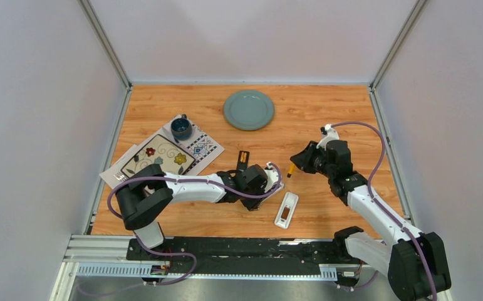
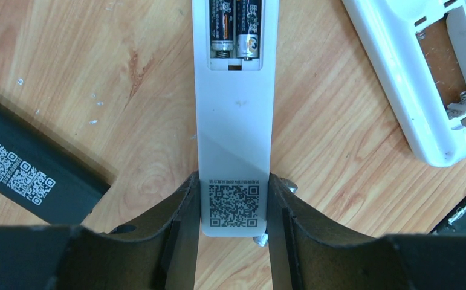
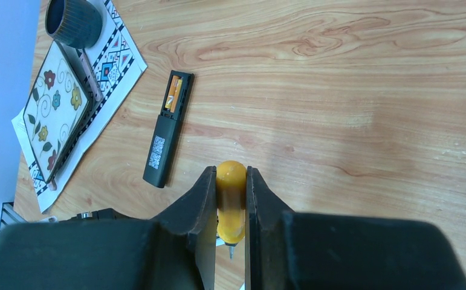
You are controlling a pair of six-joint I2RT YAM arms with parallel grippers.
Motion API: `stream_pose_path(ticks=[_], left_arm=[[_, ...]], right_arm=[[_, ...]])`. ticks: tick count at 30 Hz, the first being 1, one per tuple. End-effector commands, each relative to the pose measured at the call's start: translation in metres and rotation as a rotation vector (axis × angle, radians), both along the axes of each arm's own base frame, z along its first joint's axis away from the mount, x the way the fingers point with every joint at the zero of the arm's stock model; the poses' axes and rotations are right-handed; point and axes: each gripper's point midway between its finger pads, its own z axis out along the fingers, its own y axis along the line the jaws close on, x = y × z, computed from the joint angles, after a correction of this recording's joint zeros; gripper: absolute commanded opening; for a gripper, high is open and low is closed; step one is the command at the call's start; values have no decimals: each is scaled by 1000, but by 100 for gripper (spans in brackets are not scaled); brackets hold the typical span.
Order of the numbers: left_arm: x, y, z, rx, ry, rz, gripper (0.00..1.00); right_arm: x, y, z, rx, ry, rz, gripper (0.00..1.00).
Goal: Unload the batteries from the remote control
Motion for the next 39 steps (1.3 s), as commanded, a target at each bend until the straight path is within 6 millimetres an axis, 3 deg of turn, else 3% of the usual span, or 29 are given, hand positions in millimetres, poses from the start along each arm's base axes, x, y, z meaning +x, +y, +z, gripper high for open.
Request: stream_pose_path(ticks=[1, 3, 6, 16, 22, 28, 35, 39], left_arm=[[-33, 45, -35, 214, 130, -34, 40], [-30, 37, -32, 197, 127, -39, 53], [-23, 23, -24, 159, 112, -37, 62], [-9, -1, -28, 148, 100, -18, 64], [-13, 8, -34, 162, 107, -9, 54], [-22, 20, -36, 148, 118, -11, 34], [-23, 17, -34, 129, 125, -12, 33], [-23, 15, -34, 125, 125, -14, 31]], right_arm=[[19, 3, 33, 21, -110, -14, 0], [17, 2, 33, 19, -111, -16, 0], [15, 1, 34, 14, -115, -19, 0], [16, 0, 42, 11, -135, -17, 0], [18, 1, 37, 16, -128, -20, 0], [26, 7, 37, 44, -148, -14, 0], [37, 12, 31, 41, -152, -6, 0], [39, 15, 18, 27, -128, 1, 0]])
